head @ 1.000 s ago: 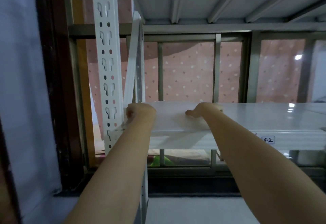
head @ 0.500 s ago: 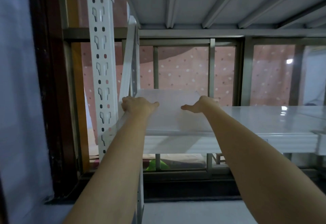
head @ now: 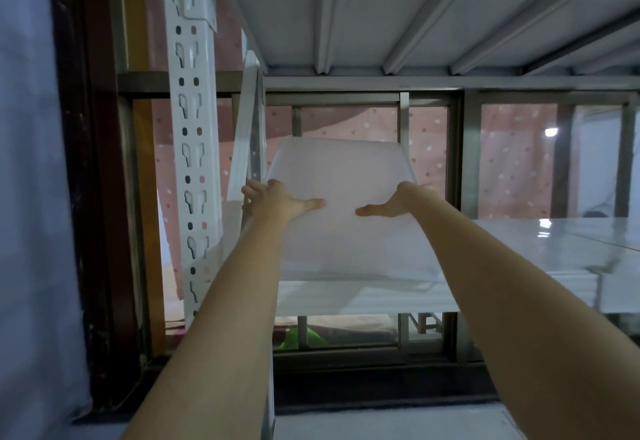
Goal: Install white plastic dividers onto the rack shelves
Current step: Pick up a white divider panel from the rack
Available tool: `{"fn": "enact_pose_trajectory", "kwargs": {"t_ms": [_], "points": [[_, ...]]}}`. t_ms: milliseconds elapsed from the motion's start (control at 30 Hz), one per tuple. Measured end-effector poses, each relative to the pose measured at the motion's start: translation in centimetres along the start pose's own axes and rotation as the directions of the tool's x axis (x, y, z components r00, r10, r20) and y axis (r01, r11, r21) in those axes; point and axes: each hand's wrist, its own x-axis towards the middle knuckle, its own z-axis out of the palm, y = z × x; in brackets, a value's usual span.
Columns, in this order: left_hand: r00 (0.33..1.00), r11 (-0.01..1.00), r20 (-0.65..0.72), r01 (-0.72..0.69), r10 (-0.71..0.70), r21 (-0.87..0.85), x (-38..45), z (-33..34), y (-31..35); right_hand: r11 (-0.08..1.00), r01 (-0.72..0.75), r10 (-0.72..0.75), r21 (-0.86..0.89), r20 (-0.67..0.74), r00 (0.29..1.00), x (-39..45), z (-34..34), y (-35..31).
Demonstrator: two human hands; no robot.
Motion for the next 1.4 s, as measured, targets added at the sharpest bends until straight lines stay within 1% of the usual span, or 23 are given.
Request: {"fn": "enact_pose_trajectory", "kwargs": {"t_ms": [67,167,300,400,567,633,733,900,967,1100,1400], "points": [[0.999,1.0,-0.034,-0.023,0.023,-0.013,-0.3,-0.2,0.7,0.999,-0.002,0.002,0.049,-0.006,1.0,0.0,-0.1,0.6],[0.996,0.998,-0.062,-0.064,0.063,-0.027,-1.0,-0.1,1.5,0.999,-0.03,0.033,0.045,-0.056,0.998,-1.0,-0.6,1.9],[0.996,0.992,-0.017,-0.094,0.093,-0.085,-2.4,0.6,2.3,0.996,-0.094,0.094,0.002,-0.125,0.988,-2.7,-1.0,3.7],[0.991,0.983,0.011,-0.13,0.133,-0.126,-3.3,1.2,2.8,0.989,-0.145,0.15,0.039,-0.141,0.979,-4.3,-1.3,4.9],[0.964,0.963,0.065,-0.249,0.256,-0.098,-4.9,0.8,3.5,0.98,-0.197,0.197,0.017,-0.159,0.967,-6.9,-1.6,6.5],[0.951,0.952,0.087,-0.289,0.298,-0.106,-5.8,0.5,3.5,0.976,-0.213,0.218,0.048,-0.166,0.962,-9.3,-1.6,7.0],[0.929,0.931,0.111,-0.34,0.354,-0.131,-7.0,0.7,3.7,0.956,-0.291,0.294,0.044,-0.189,0.937,-13.0,-1.5,7.7],[0.89,0.892,0.146,-0.398,0.432,-0.214,-9.6,1.4,5.0,0.938,-0.333,0.346,0.096,-0.214,0.913,-17.4,-1.8,10.1],[0.87,0.87,0.15,-0.427,0.469,-0.246,-10.8,1.7,5.9,0.932,-0.347,0.363,0.108,-0.244,0.899,-19.3,-2.3,11.4],[0.825,0.826,0.168,-0.479,0.539,-0.299,-13.8,1.9,8.5,0.901,-0.426,0.432,0.084,-0.276,0.859,-22.8,-3.3,14.1],[0.685,0.712,0.238,-0.575,0.688,-0.404,-22.8,2.4,15.5,0.795,-0.598,0.6,0.101,-0.27,0.753,-29.9,-4.8,23.1]]}}
